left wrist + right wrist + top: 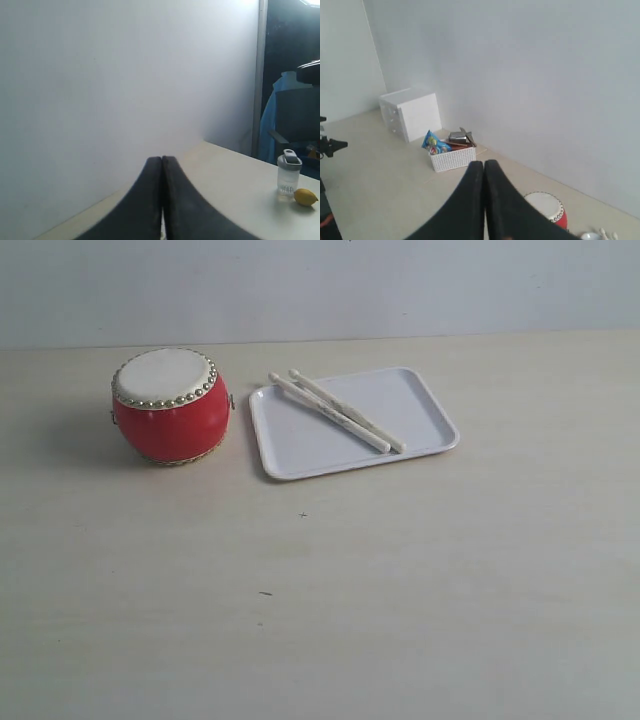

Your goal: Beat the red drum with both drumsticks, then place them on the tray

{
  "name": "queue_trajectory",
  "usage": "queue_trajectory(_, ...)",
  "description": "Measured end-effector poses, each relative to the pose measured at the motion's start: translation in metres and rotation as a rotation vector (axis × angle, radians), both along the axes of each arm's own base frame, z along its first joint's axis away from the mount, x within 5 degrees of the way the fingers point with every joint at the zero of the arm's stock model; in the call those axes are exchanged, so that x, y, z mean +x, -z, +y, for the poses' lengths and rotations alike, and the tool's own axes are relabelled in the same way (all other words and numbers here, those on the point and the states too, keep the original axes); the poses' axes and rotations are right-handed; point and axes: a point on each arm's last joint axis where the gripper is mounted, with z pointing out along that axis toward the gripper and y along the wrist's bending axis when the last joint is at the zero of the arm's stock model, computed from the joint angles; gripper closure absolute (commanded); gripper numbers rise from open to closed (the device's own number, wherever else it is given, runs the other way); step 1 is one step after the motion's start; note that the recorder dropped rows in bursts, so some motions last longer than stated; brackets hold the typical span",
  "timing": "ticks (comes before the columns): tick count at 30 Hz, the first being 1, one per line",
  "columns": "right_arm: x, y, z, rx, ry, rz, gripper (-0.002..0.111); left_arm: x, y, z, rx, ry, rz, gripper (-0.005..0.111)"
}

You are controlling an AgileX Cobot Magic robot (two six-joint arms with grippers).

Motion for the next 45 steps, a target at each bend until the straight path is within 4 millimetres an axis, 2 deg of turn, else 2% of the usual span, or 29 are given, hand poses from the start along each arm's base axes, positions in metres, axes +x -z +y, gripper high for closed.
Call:
queue_trajectory(2,-0.013,0.014,-0.006,0.056,0.005,-0.015,0.108,-0.008,0.009,0.004,-0.015,0.002,0.008,0.107)
queue_trajectory(3,-0.027,0.025,-0.013,0.105,0.003,-0.041,0.108,-0.014,0.018,0.006,-0.027,0.006,0.013,0.107)
queue_trajectory(6,-0.039,0.043,-0.019,0.146,0.005,-0.056,0.108,-0.025,0.033,0.010,-0.047,0.024,0.023,0.107)
queue_trajectory(10,-0.047,0.075,-0.023,0.147,0.011,-0.037,0.108,-0.035,0.057,0.012,-0.061,0.048,0.038,0.107)
queue_trajectory(15,-0.046,0.119,-0.024,0.144,0.024,0.011,0.108,-0.040,0.093,0.009,-0.095,0.114,0.097,0.107)
queue_trajectory(22,-0.038,0.176,-0.023,0.149,0.058,0.079,0.108,-0.025,0.136,0.001,-0.150,0.118,0.157,0.107)
queue_trajectory(28,-0.029,0.212,-0.021,0.153,0.084,0.119,0.108,-0.004,0.166,-0.011,-0.206,0.139,0.271,0.107)
queue_trajectory(34,-0.022,0.238,-0.018,0.094,0.091,0.142,0.108,0.014,0.197,-0.021,-0.212,0.144,0.377,0.107)
queue_trajectory(40,-0.014,0.257,-0.017,0.133,0.121,0.182,0.108,0.027,0.222,-0.028,-0.260,0.146,0.443,0.107)
queue_trajectory(45,-0.012,0.262,-0.018,0.142,0.139,0.185,0.108,0.036,0.241,-0.030,-0.261,0.125,0.461,0.107)
